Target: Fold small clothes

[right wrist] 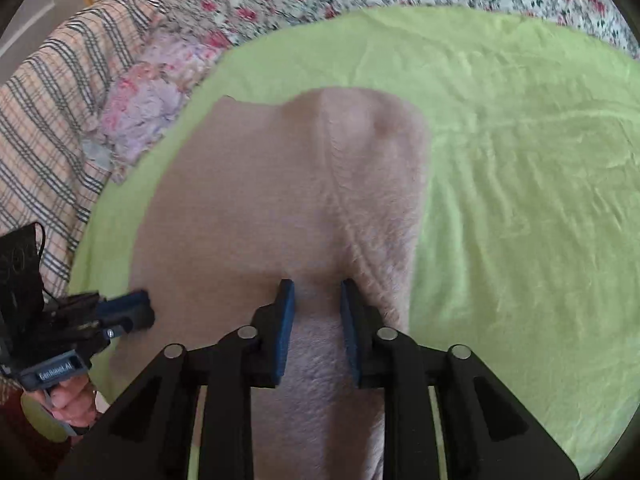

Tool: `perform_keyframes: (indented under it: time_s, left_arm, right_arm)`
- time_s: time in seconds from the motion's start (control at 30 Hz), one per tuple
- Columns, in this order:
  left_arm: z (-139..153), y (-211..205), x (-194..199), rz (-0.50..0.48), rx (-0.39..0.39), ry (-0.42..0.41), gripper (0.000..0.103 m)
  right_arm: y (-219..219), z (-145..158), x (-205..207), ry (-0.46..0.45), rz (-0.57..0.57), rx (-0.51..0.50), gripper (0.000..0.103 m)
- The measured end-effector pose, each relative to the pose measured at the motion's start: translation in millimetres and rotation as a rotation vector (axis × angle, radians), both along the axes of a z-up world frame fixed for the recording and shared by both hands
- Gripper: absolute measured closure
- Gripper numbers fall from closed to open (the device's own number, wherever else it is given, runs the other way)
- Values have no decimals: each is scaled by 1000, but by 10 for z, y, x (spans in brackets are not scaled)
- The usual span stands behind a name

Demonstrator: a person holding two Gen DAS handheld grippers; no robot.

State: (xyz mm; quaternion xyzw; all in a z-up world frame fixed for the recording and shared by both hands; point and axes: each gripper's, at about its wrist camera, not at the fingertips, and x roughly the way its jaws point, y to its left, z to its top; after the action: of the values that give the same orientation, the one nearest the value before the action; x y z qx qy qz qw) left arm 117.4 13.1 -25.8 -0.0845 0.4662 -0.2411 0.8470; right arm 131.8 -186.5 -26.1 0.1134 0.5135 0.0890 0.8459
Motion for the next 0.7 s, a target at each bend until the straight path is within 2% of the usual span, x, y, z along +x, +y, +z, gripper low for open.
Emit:
perform_keyframes:
  time_s: [0.13, 0.23, 0.33, 0.47, 0.53, 0.6, 0.63, 0.7]
  left_arm:
    - [-21, -116, -14, 13, 33, -22, 97]
    - [16, -63, -57, 17, 5, -13, 97]
    - [87, 17, -170, 7, -7, -7, 96]
    - [148, 69, -499, -15, 26, -34, 92]
    - [95, 103, -621, -15, 34, -23, 92]
    - [-14, 162, -684, 0, 42, 0, 92]
    - [-86, 200, -700, 11, 33, 20, 92]
    - [-128, 216, -712, 19, 13, 19, 92]
  right_arm:
    - [-30, 2, 73, 1, -2, 8, 93]
    - [-101, 34, 12, -12, -3, 40, 92]
    - [-153, 150, -194, -37, -8, 70, 88]
    - [-143, 234, -605, -51, 26, 88, 86]
    - [-158, 189, -764, -39, 46, 79, 84]
    - [-172, 20, -892, 8, 43, -6, 83]
    - [-218, -59, -914, 21, 25, -12, 83]
    - [-348, -114, -926, 11, -16, 51, 83]
